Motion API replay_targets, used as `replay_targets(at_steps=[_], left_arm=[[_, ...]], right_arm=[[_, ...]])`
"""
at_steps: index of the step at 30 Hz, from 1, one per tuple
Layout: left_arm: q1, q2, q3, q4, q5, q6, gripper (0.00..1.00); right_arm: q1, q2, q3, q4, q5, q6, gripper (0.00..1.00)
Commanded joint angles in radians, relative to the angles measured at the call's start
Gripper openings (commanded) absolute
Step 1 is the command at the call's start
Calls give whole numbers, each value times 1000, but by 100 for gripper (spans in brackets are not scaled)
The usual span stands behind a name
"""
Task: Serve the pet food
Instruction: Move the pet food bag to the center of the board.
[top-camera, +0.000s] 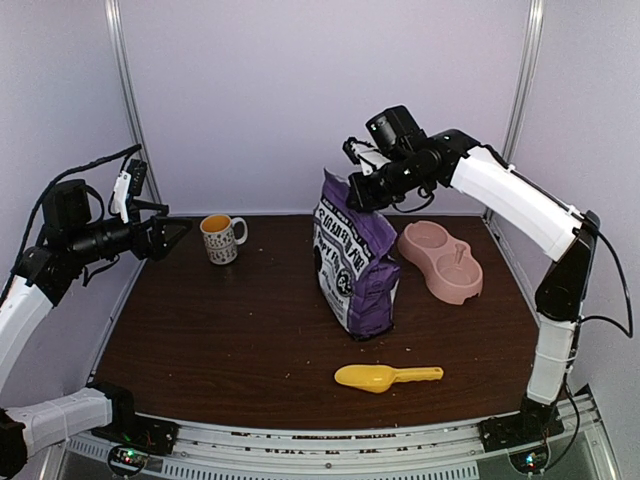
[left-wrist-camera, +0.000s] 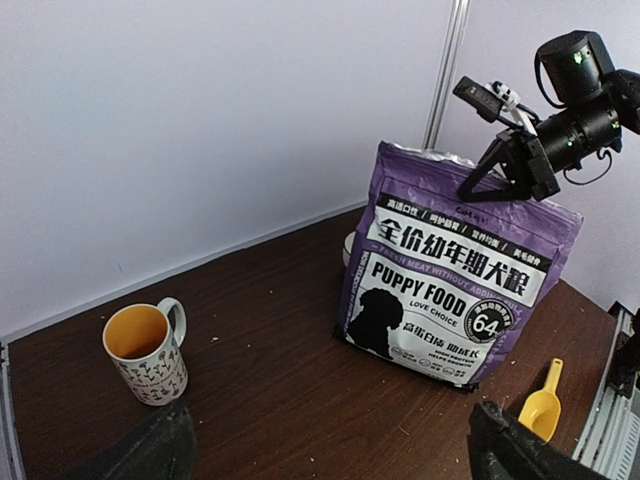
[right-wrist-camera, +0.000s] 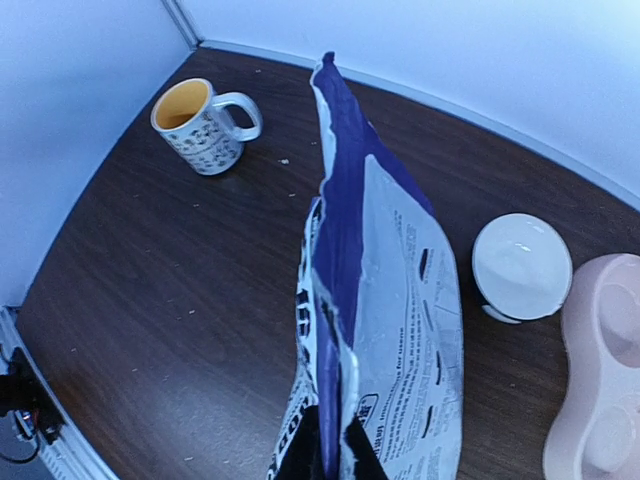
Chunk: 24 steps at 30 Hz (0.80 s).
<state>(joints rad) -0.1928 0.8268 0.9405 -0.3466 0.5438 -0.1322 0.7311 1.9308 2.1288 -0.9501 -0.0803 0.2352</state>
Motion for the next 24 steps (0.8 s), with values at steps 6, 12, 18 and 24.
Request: replay_targets(at_steps=[6, 12, 18, 24], left_arm=[[-3, -16, 14, 9, -16, 6, 98], [-3, -20, 14, 9, -17, 6, 98], [-2, -14, 10, 19, -6, -4, 98], [-21, 48, 12, 52, 6, -53, 98]], right_arm=[[17, -188, -185, 501, -510, 317, 0], [17, -247, -227, 613, -446, 396, 0], [17, -273, -309, 676, -399, 431, 0], [59, -316, -445, 789, -298, 495, 0]])
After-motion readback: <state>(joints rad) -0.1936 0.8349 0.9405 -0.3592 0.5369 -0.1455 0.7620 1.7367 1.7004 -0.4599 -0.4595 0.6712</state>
